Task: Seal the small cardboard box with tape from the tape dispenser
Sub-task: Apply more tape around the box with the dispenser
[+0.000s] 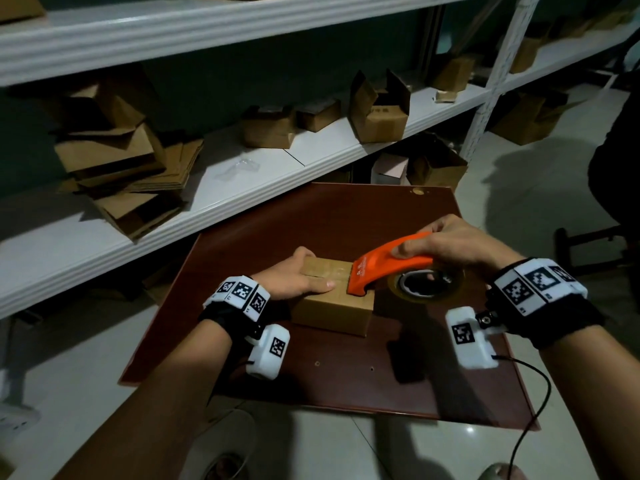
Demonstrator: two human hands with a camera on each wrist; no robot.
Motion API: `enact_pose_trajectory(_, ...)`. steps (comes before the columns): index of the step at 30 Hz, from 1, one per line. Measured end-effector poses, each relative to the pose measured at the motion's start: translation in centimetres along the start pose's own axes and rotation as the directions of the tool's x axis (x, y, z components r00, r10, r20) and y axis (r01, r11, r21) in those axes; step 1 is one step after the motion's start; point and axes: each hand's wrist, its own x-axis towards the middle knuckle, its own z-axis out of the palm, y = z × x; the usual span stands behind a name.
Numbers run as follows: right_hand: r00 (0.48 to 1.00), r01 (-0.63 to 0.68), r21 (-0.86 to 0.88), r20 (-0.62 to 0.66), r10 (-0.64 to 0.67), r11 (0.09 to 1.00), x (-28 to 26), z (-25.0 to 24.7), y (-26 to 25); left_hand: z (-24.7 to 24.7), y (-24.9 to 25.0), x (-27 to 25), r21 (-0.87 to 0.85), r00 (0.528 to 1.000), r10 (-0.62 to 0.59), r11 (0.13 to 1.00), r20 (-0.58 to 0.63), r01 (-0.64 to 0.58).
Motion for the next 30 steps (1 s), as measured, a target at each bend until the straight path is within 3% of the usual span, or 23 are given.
enact_pose_trajectory(4, 1.0, 0.006, -0.011, 0.004, -0.006, 1.0, 0.0, -0.1, 0.1, -0.5, -0.4, 0.2, -0.019, 0.998, -0.04, 0.999, 0.057, 0.041)
enact_pose_trajectory(11, 1.0, 0.011, -0.008, -0.005, -0.011, 1.0, 0.4, -0.3, 0.8, -0.9, -0.1, 0.6, -0.019, 0.98, -0.194, 0.981, -0.035, 0.194)
enact_pose_trajectory(17, 0.999, 0.02, 0.026, 0.025, -0.02, 0.999, 0.3, 1.8, 0.5, -2.3, 0.2, -0.2, 0.054, 0.934, -0.15, 0.983, -0.323, 0.176)
enact_pose_trajectory(27, 0.985, -0.017, 0.082, 0.172, 0.003, 0.997, 0.7, 7.1, 0.3, -4.0, -0.6, -0.8, 0.06, 0.816, -0.223, 0.952, -0.533, 0.3)
enact_pose_trajectory(30, 0.986, -0.039, 0.07, 0.166, 0.027, 0.997, 0.8, 7.7, 0.2, -3.7, 0.0, -0.6, 0.074, 0.833, -0.201, 0.958, -0.515, 0.276)
